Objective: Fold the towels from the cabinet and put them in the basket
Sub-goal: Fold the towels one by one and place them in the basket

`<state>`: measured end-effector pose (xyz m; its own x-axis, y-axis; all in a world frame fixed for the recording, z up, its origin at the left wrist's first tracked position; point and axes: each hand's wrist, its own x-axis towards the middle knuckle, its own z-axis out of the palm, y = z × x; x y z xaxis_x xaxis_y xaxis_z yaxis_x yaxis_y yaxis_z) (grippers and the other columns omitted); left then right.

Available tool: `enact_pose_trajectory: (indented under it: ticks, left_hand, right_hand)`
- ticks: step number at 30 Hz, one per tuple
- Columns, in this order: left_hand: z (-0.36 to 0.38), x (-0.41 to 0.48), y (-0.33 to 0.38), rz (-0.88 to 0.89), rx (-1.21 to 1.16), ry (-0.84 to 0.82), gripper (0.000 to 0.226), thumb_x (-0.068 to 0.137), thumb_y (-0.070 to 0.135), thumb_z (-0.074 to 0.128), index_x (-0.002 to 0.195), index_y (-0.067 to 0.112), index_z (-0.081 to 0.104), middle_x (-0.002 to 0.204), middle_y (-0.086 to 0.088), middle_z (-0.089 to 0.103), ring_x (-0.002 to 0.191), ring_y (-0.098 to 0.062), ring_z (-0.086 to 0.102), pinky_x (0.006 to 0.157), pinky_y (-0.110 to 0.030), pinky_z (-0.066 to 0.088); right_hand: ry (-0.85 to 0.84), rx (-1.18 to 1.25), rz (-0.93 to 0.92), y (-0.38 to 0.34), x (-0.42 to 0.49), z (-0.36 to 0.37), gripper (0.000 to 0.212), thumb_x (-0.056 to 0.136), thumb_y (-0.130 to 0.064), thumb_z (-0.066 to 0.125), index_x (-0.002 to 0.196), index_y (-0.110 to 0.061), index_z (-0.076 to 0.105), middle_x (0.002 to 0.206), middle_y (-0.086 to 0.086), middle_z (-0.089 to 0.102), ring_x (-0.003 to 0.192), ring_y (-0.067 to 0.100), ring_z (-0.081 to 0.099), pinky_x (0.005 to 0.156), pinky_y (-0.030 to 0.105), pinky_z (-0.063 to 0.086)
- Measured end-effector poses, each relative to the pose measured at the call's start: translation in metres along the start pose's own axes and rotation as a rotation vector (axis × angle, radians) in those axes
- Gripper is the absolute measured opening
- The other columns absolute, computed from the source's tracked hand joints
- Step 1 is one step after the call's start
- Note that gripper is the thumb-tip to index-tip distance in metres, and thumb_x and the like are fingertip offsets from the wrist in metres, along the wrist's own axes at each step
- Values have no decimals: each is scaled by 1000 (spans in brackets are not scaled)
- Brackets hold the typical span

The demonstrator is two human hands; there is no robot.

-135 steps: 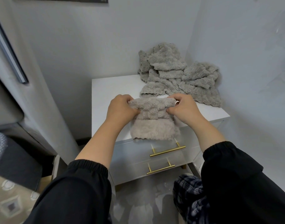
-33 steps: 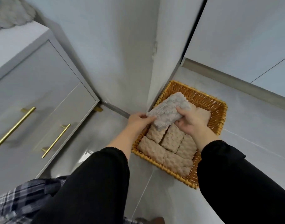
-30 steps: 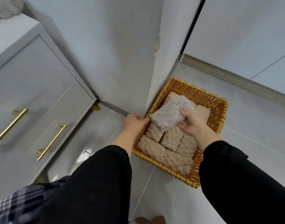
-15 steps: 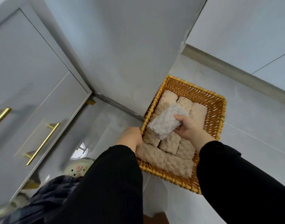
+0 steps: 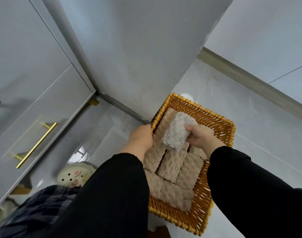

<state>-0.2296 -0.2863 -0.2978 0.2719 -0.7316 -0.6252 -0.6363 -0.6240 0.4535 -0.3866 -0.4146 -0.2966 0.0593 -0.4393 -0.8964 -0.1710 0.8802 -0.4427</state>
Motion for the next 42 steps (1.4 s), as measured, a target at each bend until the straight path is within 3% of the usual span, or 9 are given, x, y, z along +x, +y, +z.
enact_pose_trajectory:
  ticks: [5, 10, 14, 19, 24, 27, 31, 37, 42]
  left_hand:
    - [5, 4, -3, -31, -2, 73, 18, 87, 5, 42, 77, 18, 48, 87, -5, 59, 78, -21, 56, 60, -28, 42]
    - [10, 6, -6, -39, -34, 157, 19, 90, 7, 41, 84, 17, 57, 85, -2, 61, 74, -18, 54, 57, -27, 39]
    - [10, 7, -9, -48, -58, 170, 19, 88, 5, 46, 88, 18, 60, 84, -2, 62, 73, -18, 54, 59, -29, 44]
    - [8, 7, -10, -21, -106, 162, 23, 85, 4, 47, 94, 19, 62, 86, -3, 62, 78, -21, 56, 63, -31, 46]
    - [7, 4, -11, 16, -121, 169, 24, 85, 2, 45, 91, 15, 64, 84, -6, 63, 78, -22, 57, 67, -35, 51]
    - [7, 4, -9, 15, -125, 193, 23, 85, 3, 46, 90, 18, 64, 81, -4, 62, 76, -22, 58, 66, -34, 52]
    - [4, 13, -7, -17, -84, 183, 19, 86, 7, 49, 91, 18, 64, 83, -3, 62, 76, -22, 58, 61, -31, 48]
    - [2, 20, 3, -72, -77, 199, 17, 87, 9, 50, 91, 15, 66, 84, -4, 62, 75, -22, 57, 60, -29, 44]
    - [0, 22, 9, -74, -62, 150, 21, 87, 4, 49, 96, 11, 66, 88, -6, 58, 76, -19, 51, 61, -29, 41]
  right_hand:
    - [51, -57, -82, -5, 21, 14, 35, 95, -3, 52, 130, -2, 50, 126, 11, 59, 110, 24, 58, 85, 32, 47]
    - [138, -141, -183, -4, 49, 30, 32, 93, -12, 59, 123, -1, 55, 118, 9, 60, 110, 28, 59, 96, 43, 49]
    - [392, -371, -279, 10, 65, 42, 40, 89, -31, 63, 120, -7, 59, 117, 8, 63, 106, 28, 60, 95, 39, 50]
    - [710, -720, -732, 21, 54, 48, 17, 93, -21, 54, 101, -7, 51, 106, 9, 53, 99, 27, 54, 88, 41, 47]
    - [551, -1150, -1088, 47, 54, 36, 38, 95, -26, 41, 128, -10, 49, 135, 9, 46, 129, 23, 38, 111, 37, 26]
    - [369, -1447, -979, 60, 65, 35, 59, 100, -38, 27, 150, -9, 19, 159, 10, 12, 147, 23, 5, 119, 42, 5]
    - [302, -1520, -769, 56, 76, 44, 64, 101, -43, 16, 153, -12, -3, 160, 9, -9, 147, 21, -13, 119, 46, -2]
    - [291, -1647, -612, 34, 81, 61, 64, 101, -44, 12, 152, -12, -7, 160, 10, -13, 147, 24, -13, 118, 49, 0]
    - [324, -1598, -772, 25, 71, 52, 61, 101, -41, 20, 152, -9, 9, 160, 12, 1, 148, 26, -2, 118, 48, 6]
